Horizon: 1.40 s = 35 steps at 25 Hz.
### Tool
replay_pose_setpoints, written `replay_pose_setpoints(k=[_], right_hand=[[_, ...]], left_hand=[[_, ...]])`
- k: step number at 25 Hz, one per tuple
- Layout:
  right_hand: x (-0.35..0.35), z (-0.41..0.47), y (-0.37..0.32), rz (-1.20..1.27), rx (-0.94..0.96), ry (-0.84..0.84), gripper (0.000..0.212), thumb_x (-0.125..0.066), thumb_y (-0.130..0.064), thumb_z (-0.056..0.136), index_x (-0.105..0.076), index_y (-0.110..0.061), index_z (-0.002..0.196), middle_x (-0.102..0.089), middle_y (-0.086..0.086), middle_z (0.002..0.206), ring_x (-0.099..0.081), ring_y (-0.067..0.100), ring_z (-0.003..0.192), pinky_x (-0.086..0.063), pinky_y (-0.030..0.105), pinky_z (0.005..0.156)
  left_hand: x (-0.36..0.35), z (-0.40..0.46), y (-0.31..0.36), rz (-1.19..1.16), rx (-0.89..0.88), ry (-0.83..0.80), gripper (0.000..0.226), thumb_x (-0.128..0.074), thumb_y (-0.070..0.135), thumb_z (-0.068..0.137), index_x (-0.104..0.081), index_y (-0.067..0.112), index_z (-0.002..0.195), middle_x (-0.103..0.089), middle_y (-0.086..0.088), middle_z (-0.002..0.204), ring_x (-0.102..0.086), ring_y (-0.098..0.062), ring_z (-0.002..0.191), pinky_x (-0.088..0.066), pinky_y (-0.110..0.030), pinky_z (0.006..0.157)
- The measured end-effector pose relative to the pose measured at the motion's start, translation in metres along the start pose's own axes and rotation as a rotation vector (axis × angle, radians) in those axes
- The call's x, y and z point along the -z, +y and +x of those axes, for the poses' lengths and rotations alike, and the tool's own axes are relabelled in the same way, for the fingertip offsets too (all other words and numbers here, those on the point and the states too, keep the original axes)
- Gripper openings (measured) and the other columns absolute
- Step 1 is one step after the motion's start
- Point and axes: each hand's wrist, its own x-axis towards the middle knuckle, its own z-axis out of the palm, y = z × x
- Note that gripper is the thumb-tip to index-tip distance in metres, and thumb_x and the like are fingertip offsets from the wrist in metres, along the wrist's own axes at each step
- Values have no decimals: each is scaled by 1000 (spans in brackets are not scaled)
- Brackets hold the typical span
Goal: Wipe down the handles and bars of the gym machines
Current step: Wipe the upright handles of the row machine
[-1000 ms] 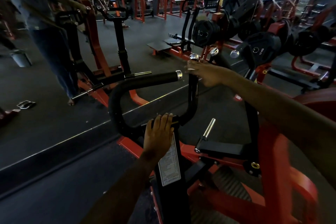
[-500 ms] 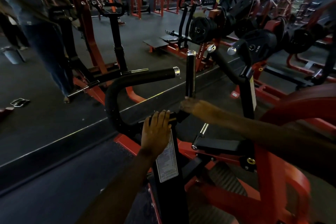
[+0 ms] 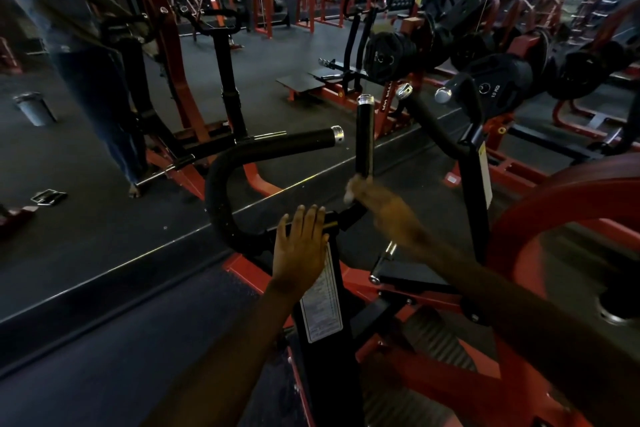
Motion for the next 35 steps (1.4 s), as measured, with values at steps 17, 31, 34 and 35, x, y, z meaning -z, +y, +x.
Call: replay_pose_setpoints(k=[17, 31, 34, 35], right_hand=[[4, 84, 21, 838, -1022, 265, 27, -35, 0, 90, -61, 3, 81, -64, 21, 81, -58, 20, 69, -52, 34, 64], [-1, 56, 2, 1114, -1021, 246, 27, -37, -10, 96, -64, -7, 94, -66, 10, 83, -62, 17, 75, -50, 28, 70], [-3, 49, 0, 1162, -1069, 319, 29, -37, -14, 98, -64, -8, 90, -66, 11, 84, -62, 20, 78, -50, 29, 71], [-8, 44, -2, 1203, -1078, 326, 30, -35, -14, 99, -63, -6, 91, -66, 11, 82, -62, 20, 77, -51, 27, 69]], left_hand=[[-8, -1, 2, 84, -52, 150, 51, -29, 32, 97, -48, 5, 136, -57, -12, 132, -51, -31, 125, -31, -48, 103], [-4, -2, 4, 90, -48, 154, 51, -29, 31, 96, -53, 5, 133, -60, -12, 129, -53, -31, 123, -29, -45, 102], [-2, -1, 4, 69, -50, 150, 51, -30, 31, 96, -53, 5, 133, -60, -12, 129, -54, -31, 123, -29, -45, 102], [-2, -2, 4, 60, -55, 153, 50, -31, 31, 96, -54, 5, 133, -60, -13, 128, -54, -31, 123, -30, -45, 102]])
